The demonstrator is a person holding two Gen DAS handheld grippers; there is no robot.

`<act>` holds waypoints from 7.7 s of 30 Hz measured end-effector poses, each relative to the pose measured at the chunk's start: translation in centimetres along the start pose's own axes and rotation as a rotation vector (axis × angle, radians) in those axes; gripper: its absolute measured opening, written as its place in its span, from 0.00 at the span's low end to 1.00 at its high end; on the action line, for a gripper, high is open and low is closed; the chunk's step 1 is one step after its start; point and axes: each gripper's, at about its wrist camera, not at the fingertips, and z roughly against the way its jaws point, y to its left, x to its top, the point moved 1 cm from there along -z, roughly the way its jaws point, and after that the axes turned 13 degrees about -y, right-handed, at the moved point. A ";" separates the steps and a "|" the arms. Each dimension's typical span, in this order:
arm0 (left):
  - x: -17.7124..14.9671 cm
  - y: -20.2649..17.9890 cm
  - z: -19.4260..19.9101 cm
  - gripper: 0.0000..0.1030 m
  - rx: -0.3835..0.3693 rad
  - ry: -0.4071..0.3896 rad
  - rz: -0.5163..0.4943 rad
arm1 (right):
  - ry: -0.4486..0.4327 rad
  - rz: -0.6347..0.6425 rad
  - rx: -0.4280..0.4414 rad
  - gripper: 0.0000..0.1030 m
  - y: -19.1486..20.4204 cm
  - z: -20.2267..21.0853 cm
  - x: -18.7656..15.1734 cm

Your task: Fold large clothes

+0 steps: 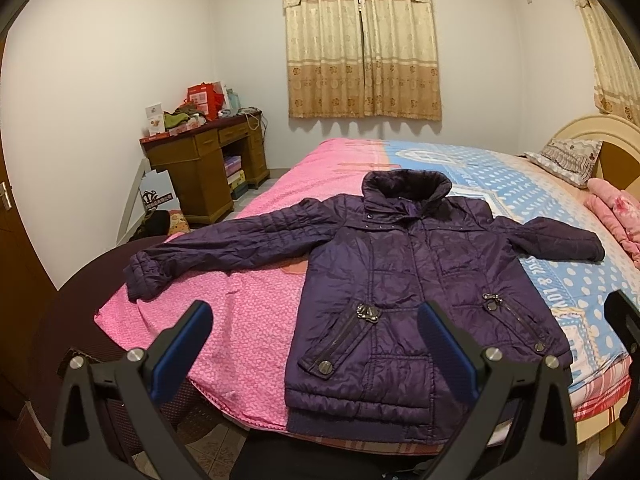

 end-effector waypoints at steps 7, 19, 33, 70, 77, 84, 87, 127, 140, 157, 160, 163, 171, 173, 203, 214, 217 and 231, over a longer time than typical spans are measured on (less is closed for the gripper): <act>0.0 -0.4 -0.1 1.00 -0.005 0.004 -0.001 | 0.008 -0.005 0.001 0.99 -0.2 -0.2 0.0; -0.3 -0.7 -0.6 1.00 -0.058 0.007 0.012 | 0.009 -0.012 0.007 0.99 -0.5 -0.7 -0.2; -0.3 -2.5 -8.1 1.00 -0.166 0.057 0.013 | 0.242 -0.221 -0.047 0.99 -8.7 -11.7 -7.3; -1.0 -13.1 -27.1 1.00 -0.171 0.197 -0.133 | 0.277 -0.892 -0.584 0.99 -54.8 -27.4 -15.7; -1.5 -14.1 -27.6 1.00 -0.169 0.217 -0.148 | 0.285 -0.960 -0.560 0.96 -57.5 -30.1 -16.4; -1.7 -14.1 -28.1 1.00 -0.165 0.235 -0.139 | 0.310 -0.930 -0.522 0.67 -57.4 -32.1 -16.5; -1.6 -14.2 -27.8 1.00 -0.174 0.236 -0.139 | 0.301 -0.927 -0.505 0.47 -57.0 -32.3 -16.3; -0.5 -1.7 -24.1 1.00 -0.186 0.172 0.163 | -0.090 -0.015 0.079 0.24 -15.5 -28.3 17.0; -1.3 3.0 -24.1 1.00 -0.128 0.169 0.224 | 0.040 0.075 0.348 0.24 1.9 -33.6 9.1; -1.4 2.2 -25.9 1.00 -0.212 0.270 0.273 | 0.329 -0.082 0.460 0.72 0.5 -34.0 -6.6; -0.7 -0.2 -26.4 1.00 -0.298 0.286 0.284 | 0.295 -0.124 0.396 0.72 -3.5 -32.1 -6.9; -0.8 -2.4 -27.7 0.94 -0.311 0.288 0.258 | 0.280 -0.139 0.297 0.72 -7.0 -31.3 -7.3; -1.8 -5.3 -30.7 0.67 -0.304 0.326 0.190 | 0.365 -0.552 0.095 0.72 -18.8 -33.6 -9.9; -1.7 -5.8 -30.8 0.60 -0.328 0.332 0.191 | 0.365 -0.701 0.129 0.72 -20.6 -35.1 -11.0; -1.1 -5.4 -27.6 0.86 -0.441 0.253 0.322 | 0.327 -0.809 0.052 0.48 -24.7 -33.2 -14.9; -1.5 -6.2 -27.1 0.22 -0.574 0.300 0.359 | 0.199 -0.604 -0.152 0.50 -25.4 -29.3 -9.8; -0.8 -3.9 -25.4 0.22 -0.548 0.251 0.377 | 0.161 -0.526 -0.088 0.52 -24.2 -30.5 -7.3; -3.6 -4.9 -25.6 0.44 -0.452 0.287 0.252 | 0.522 -0.279 0.043 0.57 -18.3 -38.8 -12.7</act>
